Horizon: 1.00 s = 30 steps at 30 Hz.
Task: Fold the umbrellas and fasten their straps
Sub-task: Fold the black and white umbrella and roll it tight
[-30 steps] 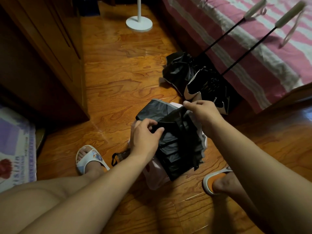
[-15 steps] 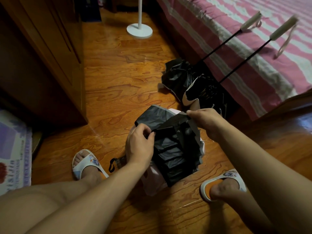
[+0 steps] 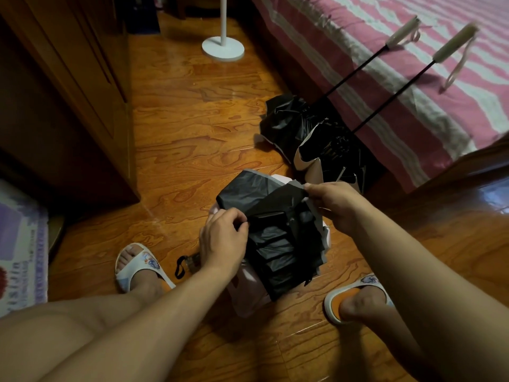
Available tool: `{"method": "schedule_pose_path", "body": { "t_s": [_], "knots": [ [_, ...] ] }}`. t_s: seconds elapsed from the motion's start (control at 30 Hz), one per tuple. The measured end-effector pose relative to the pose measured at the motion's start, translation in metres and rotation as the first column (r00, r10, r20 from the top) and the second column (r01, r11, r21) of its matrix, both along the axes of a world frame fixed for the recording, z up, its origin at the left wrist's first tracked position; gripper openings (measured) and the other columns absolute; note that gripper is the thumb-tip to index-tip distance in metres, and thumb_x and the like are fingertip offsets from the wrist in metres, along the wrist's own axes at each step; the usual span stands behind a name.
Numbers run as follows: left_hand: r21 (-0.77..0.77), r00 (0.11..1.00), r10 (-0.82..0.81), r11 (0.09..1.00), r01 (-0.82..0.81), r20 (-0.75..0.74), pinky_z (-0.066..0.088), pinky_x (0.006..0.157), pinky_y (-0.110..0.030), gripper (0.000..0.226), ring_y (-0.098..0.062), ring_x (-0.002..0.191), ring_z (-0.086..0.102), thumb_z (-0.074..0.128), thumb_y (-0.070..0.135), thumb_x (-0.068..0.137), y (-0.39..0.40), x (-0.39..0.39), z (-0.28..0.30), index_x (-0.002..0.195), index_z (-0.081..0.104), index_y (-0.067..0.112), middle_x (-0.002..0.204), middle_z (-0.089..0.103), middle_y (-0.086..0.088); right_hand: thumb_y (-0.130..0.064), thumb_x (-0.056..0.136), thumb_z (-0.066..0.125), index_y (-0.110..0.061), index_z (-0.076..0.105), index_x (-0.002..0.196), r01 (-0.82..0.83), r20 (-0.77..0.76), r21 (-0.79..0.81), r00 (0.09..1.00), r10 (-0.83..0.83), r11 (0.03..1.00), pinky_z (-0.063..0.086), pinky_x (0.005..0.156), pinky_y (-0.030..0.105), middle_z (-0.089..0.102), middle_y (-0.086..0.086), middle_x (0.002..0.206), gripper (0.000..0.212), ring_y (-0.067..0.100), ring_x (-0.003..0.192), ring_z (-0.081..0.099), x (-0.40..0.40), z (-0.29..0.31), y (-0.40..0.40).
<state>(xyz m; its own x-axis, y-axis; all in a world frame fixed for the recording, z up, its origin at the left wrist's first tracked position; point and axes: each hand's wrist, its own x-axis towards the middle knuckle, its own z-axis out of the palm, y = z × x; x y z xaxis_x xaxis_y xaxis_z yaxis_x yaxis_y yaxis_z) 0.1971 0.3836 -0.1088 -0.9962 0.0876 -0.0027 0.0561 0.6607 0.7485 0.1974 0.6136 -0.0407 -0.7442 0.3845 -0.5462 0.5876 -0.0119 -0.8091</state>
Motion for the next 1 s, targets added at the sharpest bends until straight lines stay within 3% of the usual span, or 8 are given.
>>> {"method": "schedule_pose_path", "body": {
  "t_s": [0.07, 0.3, 0.53, 0.63, 0.7, 0.77, 0.83, 1.0],
  "knots": [
    [0.0, 1.0, -0.008, 1.0, 0.008, -0.014, 0.049, 0.088, -0.045, 0.014, -0.021, 0.097, 0.058, 0.069, 0.017, 0.09, 0.0, 0.001, 0.0, 0.082, 0.062, 0.026, 0.087, 0.061, 0.009, -0.021, 0.096, 0.068, -0.005, 0.074, 0.101, 0.013, 0.005, -0.005, 1.0, -0.013, 1.0, 0.05, 0.049, 0.019, 0.072, 0.007, 0.081, 0.018, 0.008, 0.055, 0.067, -0.001, 0.002, -0.001],
    [0.039, 1.0, -0.012, 0.999, 0.012, -0.011, 0.048, 0.09, -0.055, 0.015, -0.031, 0.104, 0.059, 0.066, 0.015, 0.091, -0.003, -0.006, -0.002, 0.083, 0.056, 0.024, 0.082, 0.058, 0.009, -0.022, 0.094, 0.071, -0.007, 0.075, 0.098, 0.038, 0.014, 0.009, 0.999, -0.038, 0.999, 0.047, 0.069, 0.029, 0.062, 0.006, 0.081, 0.016, 0.012, 0.062, 0.055, -0.006, 0.001, -0.004],
    [0.125, 0.994, -0.032, 0.991, 0.045, -0.103, 0.046, 0.1, -0.049, 0.032, -0.016, 0.103, 0.064, 0.077, 0.021, 0.086, 0.006, -0.001, 0.01, 0.102, 0.056, 0.039, 0.087, 0.057, 0.027, -0.025, 0.094, 0.071, -0.003, 0.075, 0.105, 0.043, 0.011, 0.03, 0.999, -0.043, 0.999, 0.047, 0.074, 0.032, 0.063, 0.007, 0.086, 0.025, 0.015, 0.07, 0.056, -0.011, 0.002, -0.007],
    [0.185, 0.999, 0.006, 0.983, 0.002, -0.041, 0.053, 0.091, -0.05, 0.038, -0.018, 0.103, 0.064, 0.077, 0.021, 0.086, 0.005, -0.004, 0.009, 0.099, 0.051, 0.047, 0.088, 0.058, 0.028, -0.025, 0.094, 0.071, -0.006, 0.075, 0.102, 0.041, 0.014, 0.036, 0.999, -0.042, 0.998, 0.049, 0.066, 0.027, 0.066, 0.007, 0.085, 0.021, 0.012, 0.065, 0.061, -0.013, 0.003, -0.008],
    [0.234, 0.999, 0.027, 0.972, -0.021, -0.024, 0.053, 0.088, -0.05, 0.037, -0.018, 0.098, 0.064, 0.079, 0.016, 0.084, 0.003, -0.007, 0.008, 0.095, 0.053, 0.04, 0.084, 0.057, 0.026, -0.024, 0.095, 0.071, -0.006, 0.075, 0.101, 0.043, 0.012, 0.048, 0.999, -0.043, 0.998, 0.049, 0.057, 0.025, 0.069, 0.006, 0.083, 0.019, 0.011, 0.062, 0.064, -0.013, 0.005, -0.008],
    [0.25, 0.999, 0.036, 0.968, -0.03, -0.016, 0.053, 0.084, -0.052, 0.034, -0.02, 0.093, 0.062, 0.081, 0.014, 0.083, 0.003, -0.008, 0.007, 0.091, 0.053, 0.033, 0.079, 0.057, 0.02, -0.025, 0.094, 0.071, -0.006, 0.074, 0.103, 0.041, 0.009, 0.069, 0.999, -0.042, 0.997, 0.051, 0.063, 0.029, 0.073, 0.01, 0.093, 0.021, 0.018, 0.078, 0.069, -0.012, 0.003, -0.006],
    [0.251, 1.0, 0.022, 0.968, -0.019, -0.007, 0.054, 0.081, -0.051, 0.038, -0.021, 0.093, 0.062, 0.081, 0.018, 0.082, 0.003, -0.008, 0.005, 0.091, 0.05, 0.037, 0.076, 0.058, 0.017, -0.027, 0.095, 0.071, -0.006, 0.074, 0.104, 0.037, 0.016, 0.071, 0.999, -0.038, 0.997, 0.052, 0.07, 0.032, 0.075, 0.013, 0.101, 0.023, 0.024, 0.091, 0.071, -0.009, 0.003, -0.005],
    [0.154, 1.0, 0.008, 0.988, -0.008, 0.004, 0.051, 0.09, -0.05, 0.043, -0.016, 0.112, 0.054, 0.08, 0.029, 0.084, 0.002, -0.001, -0.002, 0.113, 0.052, 0.042, 0.091, 0.06, 0.02, -0.023, 0.098, 0.067, -0.004, 0.072, 0.101, 0.042, 0.031, 0.031, 0.999, -0.043, 0.999, 0.053, 0.067, 0.028, 0.073, 0.008, 0.086, 0.02, 0.015, 0.072, 0.069, 0.003, 0.006, -0.007]
  ]
}}
